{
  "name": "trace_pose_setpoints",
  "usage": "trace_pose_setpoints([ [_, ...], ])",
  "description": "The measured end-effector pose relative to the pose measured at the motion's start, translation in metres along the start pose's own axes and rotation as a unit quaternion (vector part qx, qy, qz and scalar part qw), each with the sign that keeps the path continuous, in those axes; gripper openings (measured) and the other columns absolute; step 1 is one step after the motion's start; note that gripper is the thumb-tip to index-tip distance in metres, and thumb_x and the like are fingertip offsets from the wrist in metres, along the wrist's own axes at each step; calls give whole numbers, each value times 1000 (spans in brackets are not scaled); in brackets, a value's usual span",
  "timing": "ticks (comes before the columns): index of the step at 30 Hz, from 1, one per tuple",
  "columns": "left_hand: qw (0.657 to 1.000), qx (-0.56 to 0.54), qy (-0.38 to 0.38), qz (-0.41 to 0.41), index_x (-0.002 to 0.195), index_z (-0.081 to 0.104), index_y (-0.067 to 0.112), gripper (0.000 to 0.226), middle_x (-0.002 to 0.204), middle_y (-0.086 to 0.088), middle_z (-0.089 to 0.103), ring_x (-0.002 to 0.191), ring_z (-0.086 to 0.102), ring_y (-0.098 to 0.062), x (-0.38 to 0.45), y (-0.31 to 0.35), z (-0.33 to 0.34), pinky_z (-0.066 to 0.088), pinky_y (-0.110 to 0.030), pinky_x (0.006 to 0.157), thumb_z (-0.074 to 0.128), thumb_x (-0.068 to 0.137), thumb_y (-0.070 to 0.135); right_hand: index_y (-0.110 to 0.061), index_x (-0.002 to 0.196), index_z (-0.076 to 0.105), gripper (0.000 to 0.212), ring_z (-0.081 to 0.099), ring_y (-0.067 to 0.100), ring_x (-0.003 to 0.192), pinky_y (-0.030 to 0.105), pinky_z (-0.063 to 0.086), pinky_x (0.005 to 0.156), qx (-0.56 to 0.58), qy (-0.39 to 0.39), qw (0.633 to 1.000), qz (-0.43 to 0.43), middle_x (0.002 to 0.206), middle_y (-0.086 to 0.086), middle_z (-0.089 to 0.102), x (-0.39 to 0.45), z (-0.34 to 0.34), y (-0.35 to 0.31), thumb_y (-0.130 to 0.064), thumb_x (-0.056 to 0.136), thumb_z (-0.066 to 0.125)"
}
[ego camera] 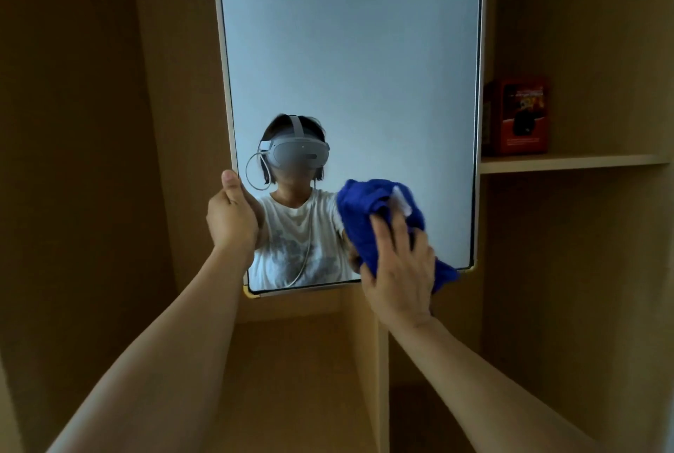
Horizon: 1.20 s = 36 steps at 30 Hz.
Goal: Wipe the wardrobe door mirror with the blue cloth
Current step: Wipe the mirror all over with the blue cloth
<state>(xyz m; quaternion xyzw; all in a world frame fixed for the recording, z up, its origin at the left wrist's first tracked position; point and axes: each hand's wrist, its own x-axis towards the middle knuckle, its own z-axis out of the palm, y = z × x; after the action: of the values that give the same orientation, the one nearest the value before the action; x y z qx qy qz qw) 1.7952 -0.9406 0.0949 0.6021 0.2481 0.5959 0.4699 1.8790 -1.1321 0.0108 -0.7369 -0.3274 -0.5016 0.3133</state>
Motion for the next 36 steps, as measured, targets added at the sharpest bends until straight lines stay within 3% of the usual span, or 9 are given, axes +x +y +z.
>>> trace_pose_setpoints([
  [3,1000,2,-7,9,66,49,23,52,73,1,55,79,57,-26,2,-3,-1,44,-37,76,25,94,59,-22,137,39,81,51,30,106,44,49,86,18,-19,996,-82,146,5,34,2,8,-30,-21,66,77],
  [6,999,-9,-32,-7,68,51,16,58,82,-15,63,85,61,-36,4,-2,-2,50,-47,82,24,93,60,-23,137,37,77,50,30,106,43,47,87,20,-27,988,-152,149,2,30,5,15,-55,-18,69,74],
  [11,995,-44,-83,-35,74,56,7,59,70,-7,60,65,56,-21,6,0,-8,46,-30,57,26,97,53,-27,137,41,60,51,32,108,44,46,88,5,-42,973,-226,149,0,33,-5,23,-66,-10,81,53],
  [15,993,-33,-113,-24,76,55,6,55,69,-9,59,63,54,-20,6,2,-13,45,-28,58,25,98,46,-29,134,45,54,50,31,109,45,48,90,-6,-84,954,-288,144,-2,37,-14,25,-66,-15,83,54],
  [17,992,-33,-118,-22,72,53,7,55,68,-9,57,62,52,-19,5,3,-13,44,-27,58,25,99,46,-29,134,45,53,50,29,108,43,47,89,-11,-80,947,-309,146,-2,38,-6,22,-63,-14,85,57],
  [20,993,-33,-108,-18,67,52,9,54,68,-9,57,65,53,-21,4,6,-14,46,-31,62,27,100,44,-27,132,50,52,52,29,101,42,47,86,-33,-51,940,-335,147,-1,40,23,12,-55,-7,84,46],
  [22,993,-37,-112,-10,68,51,11,52,70,-10,56,67,53,-24,3,7,-14,46,-34,67,26,100,43,-25,130,55,52,53,30,97,43,47,82,-52,-13,946,-318,146,1,44,49,2,-54,-6,83,41],
  [28,993,-51,-103,-30,68,46,16,48,62,-2,48,53,44,-13,-4,11,-14,40,-22,45,26,99,47,-22,133,54,58,53,36,102,44,45,79,-64,42,978,-194,148,5,42,125,-20,-62,-15,76,61],
  [36,999,-19,-49,11,67,48,13,55,64,-3,53,60,50,-16,-10,8,-9,39,-28,54,25,98,51,-26,147,29,75,44,36,114,46,41,89,-95,71,993,14,156,6,24,153,-40,-1,-24,81,64],
])
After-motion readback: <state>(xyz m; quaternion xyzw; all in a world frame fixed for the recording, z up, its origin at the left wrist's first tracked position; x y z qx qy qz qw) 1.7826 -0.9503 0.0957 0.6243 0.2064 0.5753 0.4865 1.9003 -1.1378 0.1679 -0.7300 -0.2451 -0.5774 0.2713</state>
